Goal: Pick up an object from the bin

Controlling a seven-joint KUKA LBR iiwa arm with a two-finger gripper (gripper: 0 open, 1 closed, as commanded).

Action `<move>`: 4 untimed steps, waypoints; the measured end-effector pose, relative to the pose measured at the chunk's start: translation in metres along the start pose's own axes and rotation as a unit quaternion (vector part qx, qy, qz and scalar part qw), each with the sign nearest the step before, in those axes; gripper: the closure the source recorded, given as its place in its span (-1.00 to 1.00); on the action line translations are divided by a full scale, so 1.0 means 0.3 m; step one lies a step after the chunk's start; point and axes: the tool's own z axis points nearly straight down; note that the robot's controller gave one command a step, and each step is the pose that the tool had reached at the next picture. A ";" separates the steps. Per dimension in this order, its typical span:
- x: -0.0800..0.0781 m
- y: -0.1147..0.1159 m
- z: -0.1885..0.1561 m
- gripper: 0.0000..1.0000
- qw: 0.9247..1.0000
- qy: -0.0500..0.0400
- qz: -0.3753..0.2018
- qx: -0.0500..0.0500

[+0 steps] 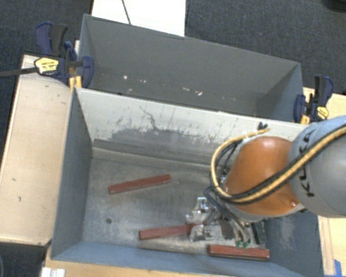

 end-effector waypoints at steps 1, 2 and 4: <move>0.002 0.001 -0.050 1.00 1.000 0.003 0.000 0.000; 0.001 0.001 -0.119 1.00 1.000 0.002 0.001 0.000; -0.004 0.000 -0.203 1.00 1.000 -0.002 0.002 0.000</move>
Offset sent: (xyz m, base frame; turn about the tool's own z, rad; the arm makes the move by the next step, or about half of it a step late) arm 0.0001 0.0000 0.0415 0.0000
